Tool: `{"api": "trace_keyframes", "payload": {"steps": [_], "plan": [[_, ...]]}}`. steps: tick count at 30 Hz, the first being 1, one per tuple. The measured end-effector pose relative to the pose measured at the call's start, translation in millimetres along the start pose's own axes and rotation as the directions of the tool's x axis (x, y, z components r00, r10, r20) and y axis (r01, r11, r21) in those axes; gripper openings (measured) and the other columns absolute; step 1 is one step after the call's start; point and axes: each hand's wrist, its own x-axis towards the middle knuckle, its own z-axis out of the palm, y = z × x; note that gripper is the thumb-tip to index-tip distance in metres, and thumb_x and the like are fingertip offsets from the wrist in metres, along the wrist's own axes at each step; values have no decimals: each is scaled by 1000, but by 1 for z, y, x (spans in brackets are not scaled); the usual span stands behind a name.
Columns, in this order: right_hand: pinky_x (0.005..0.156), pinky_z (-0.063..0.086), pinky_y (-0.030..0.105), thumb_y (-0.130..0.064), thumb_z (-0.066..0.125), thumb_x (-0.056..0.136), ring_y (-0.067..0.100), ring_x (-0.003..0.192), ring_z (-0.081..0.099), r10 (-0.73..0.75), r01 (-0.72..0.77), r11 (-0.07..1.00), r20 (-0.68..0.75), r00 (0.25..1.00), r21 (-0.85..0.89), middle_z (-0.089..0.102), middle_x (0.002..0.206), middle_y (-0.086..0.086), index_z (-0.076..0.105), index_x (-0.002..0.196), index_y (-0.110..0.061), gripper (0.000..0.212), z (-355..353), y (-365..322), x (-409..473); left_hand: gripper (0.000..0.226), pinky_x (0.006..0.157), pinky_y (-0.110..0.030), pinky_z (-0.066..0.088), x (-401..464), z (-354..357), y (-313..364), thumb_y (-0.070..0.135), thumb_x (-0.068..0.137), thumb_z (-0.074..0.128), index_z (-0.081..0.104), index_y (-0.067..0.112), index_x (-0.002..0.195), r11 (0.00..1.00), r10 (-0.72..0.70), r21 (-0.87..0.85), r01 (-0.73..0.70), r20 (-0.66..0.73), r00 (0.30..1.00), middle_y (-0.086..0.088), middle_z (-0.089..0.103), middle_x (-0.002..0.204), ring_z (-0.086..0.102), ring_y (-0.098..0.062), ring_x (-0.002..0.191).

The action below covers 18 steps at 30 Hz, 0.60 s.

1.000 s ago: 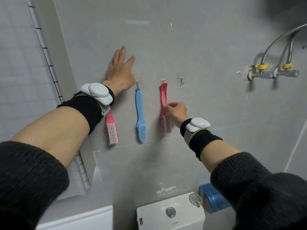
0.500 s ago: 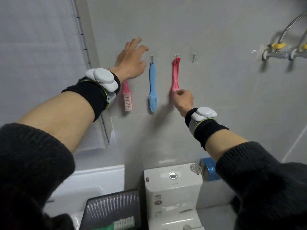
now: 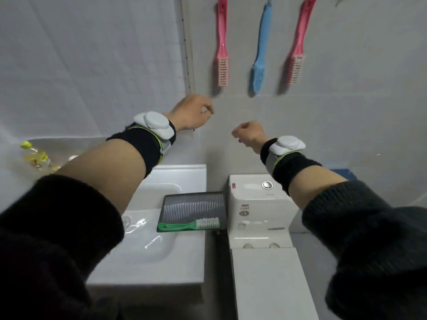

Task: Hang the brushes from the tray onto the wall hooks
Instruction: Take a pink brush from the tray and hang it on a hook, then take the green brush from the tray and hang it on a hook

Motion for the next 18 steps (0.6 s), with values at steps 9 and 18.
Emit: {"api": "trace_keyframes", "payload": {"steps": [9,18], "plan": [[85,58,34,-8,71,82,21,87,67,65,10,955,240,969,-297,75,94,11,78,97,-2,18,99,48,-21,23,85,-25,49,-78,73,-87,8,89,56,78,10,95,966,-219,-101,238,169,961,-7,76,101,67,-23,91],[92,58,38,-15,77,78,24,100,71,168,78,871,444,880,-484,77,99,8,79,92,-11,14,199,90,-40,19,88,-34,51,-165,155,-167,16,89,60,76,5,86,817,-504,-32,576,445,740,-6,66,89,58,-22,89]]}}
